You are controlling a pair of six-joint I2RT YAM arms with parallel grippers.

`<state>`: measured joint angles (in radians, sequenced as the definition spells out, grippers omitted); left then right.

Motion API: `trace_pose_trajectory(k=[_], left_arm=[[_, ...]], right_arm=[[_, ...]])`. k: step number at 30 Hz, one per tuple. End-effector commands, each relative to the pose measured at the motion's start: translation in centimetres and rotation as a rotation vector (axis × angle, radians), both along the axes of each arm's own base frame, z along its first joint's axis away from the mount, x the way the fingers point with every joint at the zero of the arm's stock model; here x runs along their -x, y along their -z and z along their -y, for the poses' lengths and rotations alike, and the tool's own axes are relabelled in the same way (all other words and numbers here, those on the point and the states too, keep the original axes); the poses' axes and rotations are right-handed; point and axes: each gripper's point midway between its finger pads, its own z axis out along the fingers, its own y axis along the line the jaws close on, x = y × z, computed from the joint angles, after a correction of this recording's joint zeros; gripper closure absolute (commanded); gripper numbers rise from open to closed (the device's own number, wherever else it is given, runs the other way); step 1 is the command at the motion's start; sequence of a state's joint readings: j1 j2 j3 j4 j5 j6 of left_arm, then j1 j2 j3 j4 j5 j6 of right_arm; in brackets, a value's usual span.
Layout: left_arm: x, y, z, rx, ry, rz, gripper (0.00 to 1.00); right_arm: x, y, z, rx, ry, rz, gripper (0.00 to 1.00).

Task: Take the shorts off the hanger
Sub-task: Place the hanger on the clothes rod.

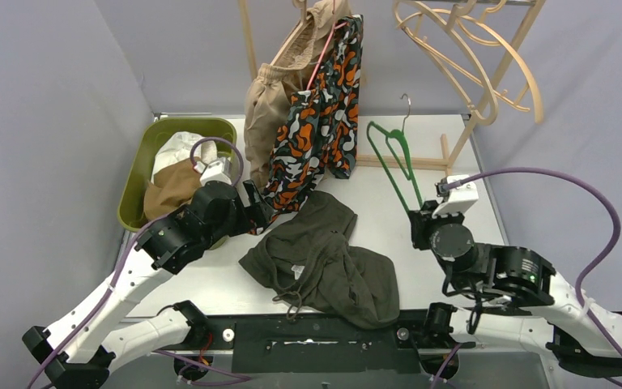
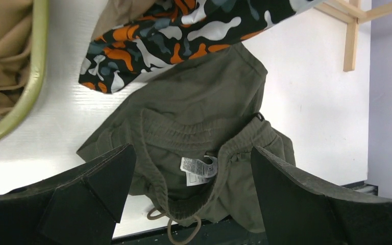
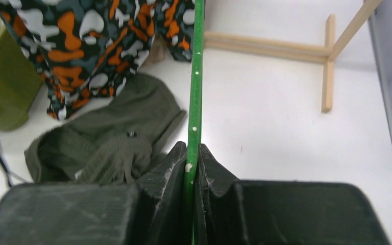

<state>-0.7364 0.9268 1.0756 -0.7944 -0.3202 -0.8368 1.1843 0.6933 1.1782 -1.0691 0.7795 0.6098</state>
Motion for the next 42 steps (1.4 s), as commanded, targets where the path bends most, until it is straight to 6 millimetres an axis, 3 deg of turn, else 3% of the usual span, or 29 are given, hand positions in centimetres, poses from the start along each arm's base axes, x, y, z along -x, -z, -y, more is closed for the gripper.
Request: trace_pose_trajectory(k=[1,7,9,14,17,21,34,42], left_arm=[[-0.4,-1.6,1.8,0.127,0.038,0.051,0.16],[0.4,1.1,2.4,0.138,0.066,-0.009,0.16],[0.6,1.6,2.3,0.144,0.070,-0.009,0.15],[0.7,2.4,2.3,0.127,0.094,-0.026,0.15],[1.0,3.1,2.3,0.107,0.108,-0.057,0.15],[1.5,3.7,1.9,0.087,0.112,-0.076,0.15],[1.4,4.5,1.6,0.057,0.103,-0.094,0.14],[1.7,3.8,1.1,0.064,0.098,-0.070,0.14]], right_arm=[[-3.2,-6.7,0.2,-0.093,0.187,0.229,1.00],[-5.1,-10.7,-3.5,-0.010,0.048,0.324,1.00],[-6.5,-11.6,-3.6,0.007,0.051,0.310,1.00],[-11.0,-11.2,-2.9,0.014,0.103,0.211,1.00],[-12.8,-11.9,-2.8,-0.025,0.114,0.210,1.00],[-13.7,-13.9,-3.4,-0.036,0.089,0.264,1.00],[-13.3,-19.3,-1.6,-0.102,0.144,0.409,1.00],[-16.6,-19.6,-2.2,-0.075,0.136,0.343,1.00]])
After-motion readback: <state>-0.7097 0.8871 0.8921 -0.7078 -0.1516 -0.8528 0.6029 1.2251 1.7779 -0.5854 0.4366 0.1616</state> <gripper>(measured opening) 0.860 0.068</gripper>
